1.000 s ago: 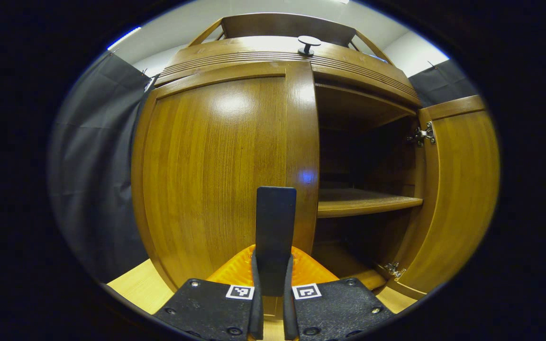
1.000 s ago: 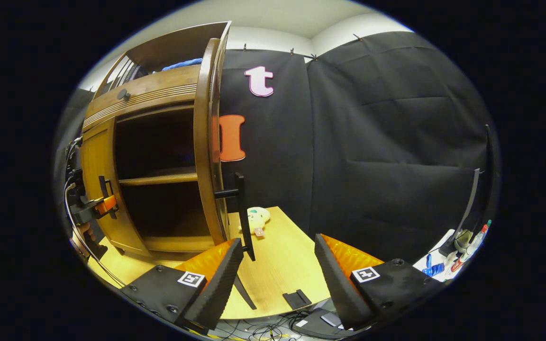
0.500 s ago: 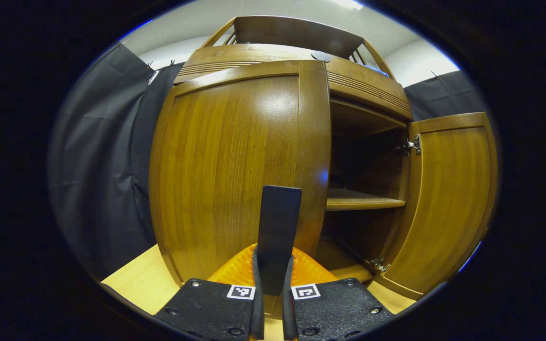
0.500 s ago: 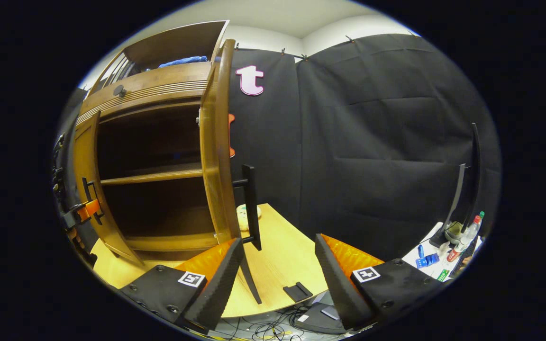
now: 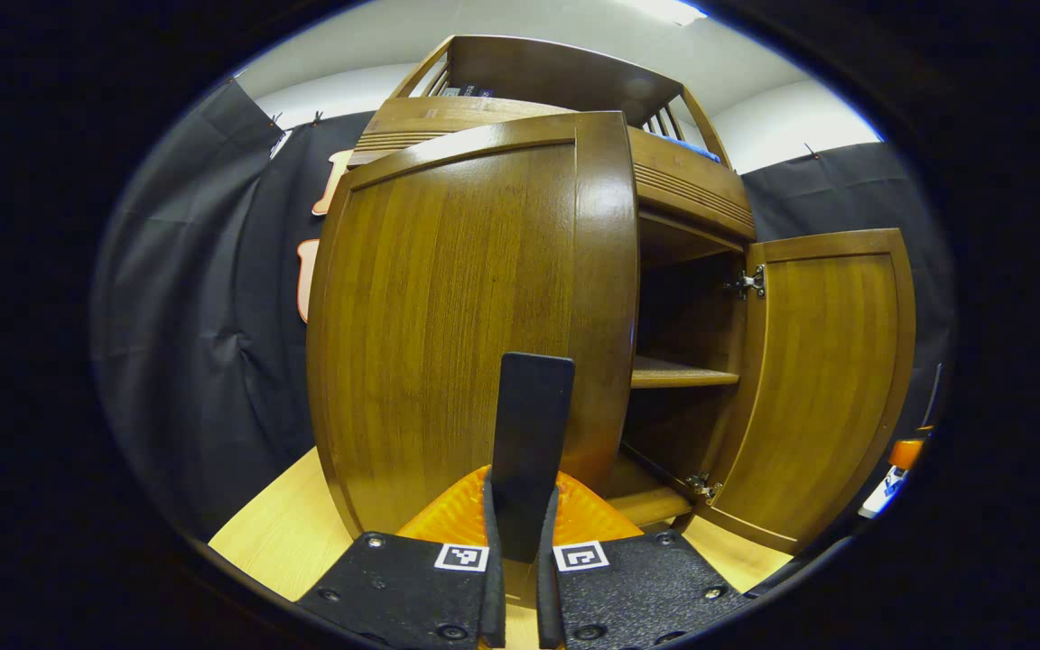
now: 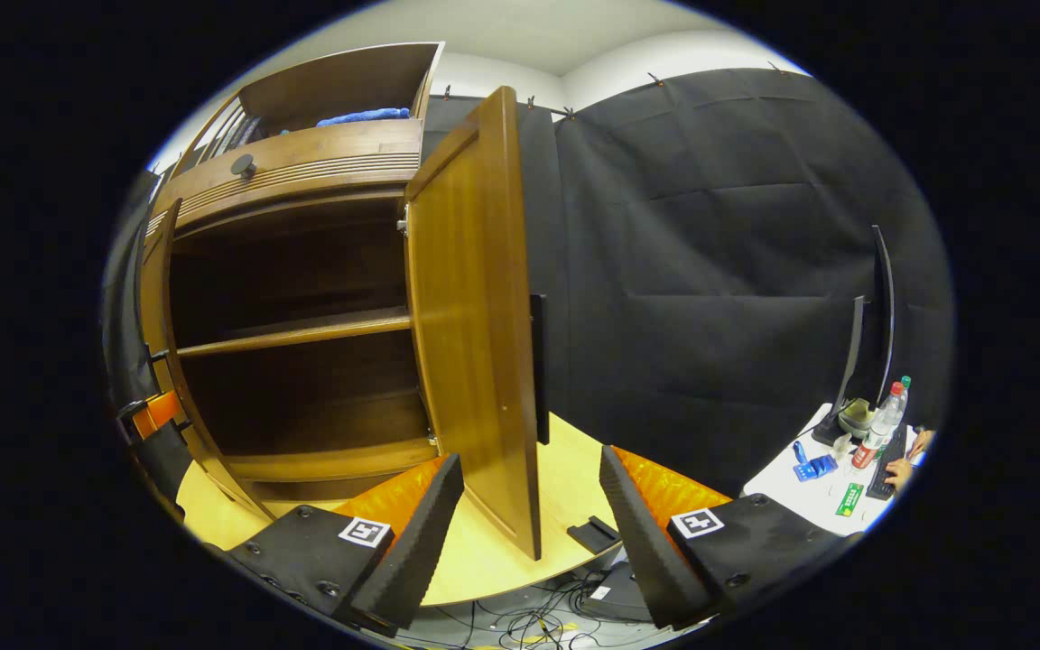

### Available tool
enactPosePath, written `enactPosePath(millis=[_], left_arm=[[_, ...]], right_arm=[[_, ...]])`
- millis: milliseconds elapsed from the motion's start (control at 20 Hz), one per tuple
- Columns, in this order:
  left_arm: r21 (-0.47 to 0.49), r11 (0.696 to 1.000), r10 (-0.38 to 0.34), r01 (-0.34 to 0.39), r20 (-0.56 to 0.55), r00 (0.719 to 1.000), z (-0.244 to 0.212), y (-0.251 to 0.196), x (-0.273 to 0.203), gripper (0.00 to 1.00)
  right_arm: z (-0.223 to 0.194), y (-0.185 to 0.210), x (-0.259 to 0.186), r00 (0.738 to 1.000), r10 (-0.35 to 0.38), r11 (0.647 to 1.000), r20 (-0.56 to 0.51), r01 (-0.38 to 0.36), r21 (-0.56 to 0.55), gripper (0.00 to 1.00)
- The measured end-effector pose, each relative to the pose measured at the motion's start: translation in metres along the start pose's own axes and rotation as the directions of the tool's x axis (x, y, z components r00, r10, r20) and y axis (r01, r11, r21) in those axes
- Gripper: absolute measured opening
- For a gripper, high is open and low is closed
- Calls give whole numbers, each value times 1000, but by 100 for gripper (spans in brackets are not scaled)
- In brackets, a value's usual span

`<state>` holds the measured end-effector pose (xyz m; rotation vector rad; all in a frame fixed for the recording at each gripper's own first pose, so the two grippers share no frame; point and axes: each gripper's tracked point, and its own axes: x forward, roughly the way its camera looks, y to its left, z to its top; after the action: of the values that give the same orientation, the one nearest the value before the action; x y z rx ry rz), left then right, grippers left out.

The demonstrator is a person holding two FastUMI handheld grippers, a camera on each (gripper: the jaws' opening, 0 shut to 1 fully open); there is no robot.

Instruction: Open the right door of the double-door shoe cabinet with the right hand, and open the left door with the left hand.

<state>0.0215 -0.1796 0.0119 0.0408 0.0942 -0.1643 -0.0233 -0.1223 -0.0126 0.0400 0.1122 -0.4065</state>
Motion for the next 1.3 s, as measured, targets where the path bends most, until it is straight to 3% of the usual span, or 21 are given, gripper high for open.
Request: enactPosePath(millis=[500, 750, 800, 1300], left_arm=[[-12, 999, -33, 32, -7, 999, 5, 8, -10, 12], [-9, 1000, 3, -3, -13, 1000, 4, 18, -15, 9], [-11, 1000, 13, -13, -17, 1000, 4, 22, -14, 8], [-4, 993, 120, -120, -29, 992, 7, 49, -25, 3]], right_arm=[[-2, 57, -13, 998, 63, 998, 4, -63, -20, 89], [-4, 75, -13, 995, 101, 994, 1, -101, -35, 100], [-4, 78, -13, 994, 108, 993, -3, -108, -36, 89], [-4, 112, -14, 980, 200, 978, -9, -200, -53, 89]])
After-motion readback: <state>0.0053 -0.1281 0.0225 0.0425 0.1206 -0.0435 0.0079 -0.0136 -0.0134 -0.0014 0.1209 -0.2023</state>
